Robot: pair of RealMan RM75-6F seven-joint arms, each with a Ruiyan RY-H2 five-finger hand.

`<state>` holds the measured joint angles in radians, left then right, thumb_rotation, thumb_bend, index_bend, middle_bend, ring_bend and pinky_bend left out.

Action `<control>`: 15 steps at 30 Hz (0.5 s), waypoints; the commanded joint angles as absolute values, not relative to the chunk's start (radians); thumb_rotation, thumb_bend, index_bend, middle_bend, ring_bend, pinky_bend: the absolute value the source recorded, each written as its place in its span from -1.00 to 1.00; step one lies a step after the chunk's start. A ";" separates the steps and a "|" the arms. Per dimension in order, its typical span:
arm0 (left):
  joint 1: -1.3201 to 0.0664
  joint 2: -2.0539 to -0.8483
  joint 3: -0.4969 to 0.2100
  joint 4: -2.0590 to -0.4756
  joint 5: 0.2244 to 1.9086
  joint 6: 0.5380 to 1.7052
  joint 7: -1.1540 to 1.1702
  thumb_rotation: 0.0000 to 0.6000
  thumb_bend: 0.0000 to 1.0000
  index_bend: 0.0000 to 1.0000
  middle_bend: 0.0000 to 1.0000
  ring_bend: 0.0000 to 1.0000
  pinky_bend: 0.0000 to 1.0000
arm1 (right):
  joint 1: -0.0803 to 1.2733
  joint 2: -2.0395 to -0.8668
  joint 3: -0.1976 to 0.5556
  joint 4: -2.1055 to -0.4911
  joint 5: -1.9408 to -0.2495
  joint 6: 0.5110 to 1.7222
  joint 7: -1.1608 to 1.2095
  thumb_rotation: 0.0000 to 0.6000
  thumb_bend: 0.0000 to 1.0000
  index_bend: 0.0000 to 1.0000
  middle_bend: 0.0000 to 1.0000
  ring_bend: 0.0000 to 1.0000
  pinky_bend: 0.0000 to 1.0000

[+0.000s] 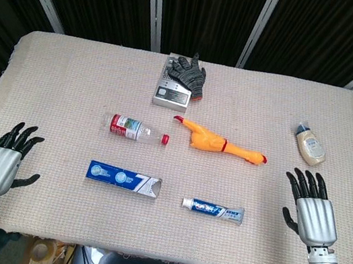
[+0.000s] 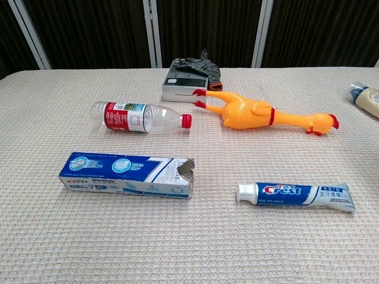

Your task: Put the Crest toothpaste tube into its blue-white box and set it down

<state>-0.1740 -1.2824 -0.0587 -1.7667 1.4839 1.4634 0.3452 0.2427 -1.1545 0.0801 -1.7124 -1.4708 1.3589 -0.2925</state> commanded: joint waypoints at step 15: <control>-0.183 -1.316 -0.064 -1.766 1.473 1.456 0.409 1.00 -0.81 -0.46 -0.62 -0.93 -0.63 | 0.249 -1.166 0.070 -1.739 -1.460 1.335 -0.362 1.00 -0.31 -0.74 -0.79 -0.86 -1.00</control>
